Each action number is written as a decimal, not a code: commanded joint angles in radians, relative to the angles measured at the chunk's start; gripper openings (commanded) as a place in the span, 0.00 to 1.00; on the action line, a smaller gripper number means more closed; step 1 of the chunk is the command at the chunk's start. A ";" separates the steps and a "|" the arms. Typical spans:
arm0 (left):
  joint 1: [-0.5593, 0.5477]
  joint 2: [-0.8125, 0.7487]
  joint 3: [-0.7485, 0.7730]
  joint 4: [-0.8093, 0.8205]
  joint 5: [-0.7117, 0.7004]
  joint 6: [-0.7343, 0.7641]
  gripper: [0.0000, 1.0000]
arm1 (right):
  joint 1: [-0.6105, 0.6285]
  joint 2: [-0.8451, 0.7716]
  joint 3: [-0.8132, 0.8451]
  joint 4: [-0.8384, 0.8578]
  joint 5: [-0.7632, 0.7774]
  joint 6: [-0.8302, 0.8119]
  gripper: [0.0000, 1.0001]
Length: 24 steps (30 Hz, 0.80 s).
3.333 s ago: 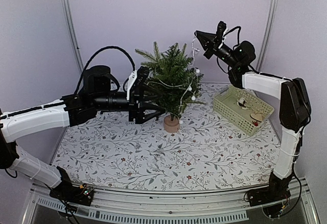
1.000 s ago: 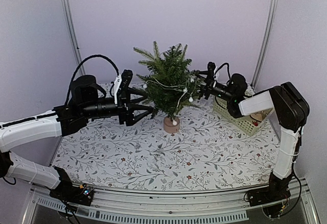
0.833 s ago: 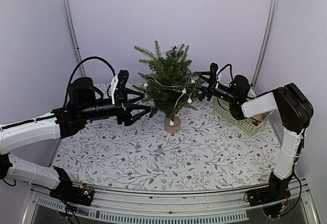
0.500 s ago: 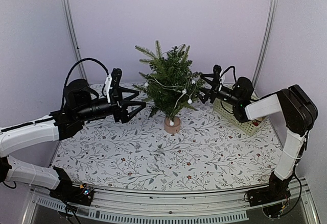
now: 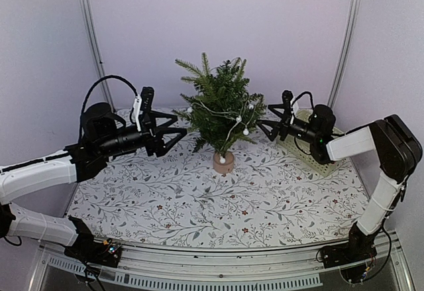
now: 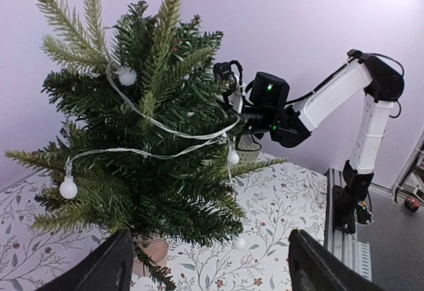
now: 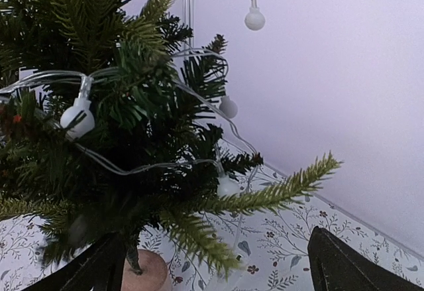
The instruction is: Decorate the small christmas tree
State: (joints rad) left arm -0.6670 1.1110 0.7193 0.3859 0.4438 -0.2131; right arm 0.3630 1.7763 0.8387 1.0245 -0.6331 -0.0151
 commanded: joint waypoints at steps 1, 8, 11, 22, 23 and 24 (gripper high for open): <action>0.017 0.006 -0.025 0.051 0.017 -0.014 0.82 | -0.019 -0.116 -0.063 -0.085 0.036 0.010 0.99; 0.021 0.013 -0.043 0.092 0.025 -0.037 0.82 | -0.064 -0.280 -0.010 -0.489 0.290 0.089 0.98; 0.023 0.020 -0.047 0.104 0.029 -0.044 0.81 | -0.109 -0.299 0.023 -0.624 0.366 0.102 0.98; 0.027 0.029 -0.047 0.120 0.035 -0.057 0.81 | -0.255 -0.166 0.133 -0.852 0.525 0.190 0.81; 0.027 0.026 -0.047 0.122 0.036 -0.058 0.81 | -0.257 -0.146 0.144 -0.867 0.553 0.186 0.79; 0.027 0.024 -0.047 0.122 0.036 -0.058 0.81 | -0.258 -0.121 0.150 -0.881 0.576 0.183 0.77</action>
State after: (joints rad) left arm -0.6548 1.1351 0.6796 0.4709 0.4641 -0.2604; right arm 0.1143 1.5734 0.9390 0.2619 -0.1852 0.1406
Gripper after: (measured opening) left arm 0.809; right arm 0.798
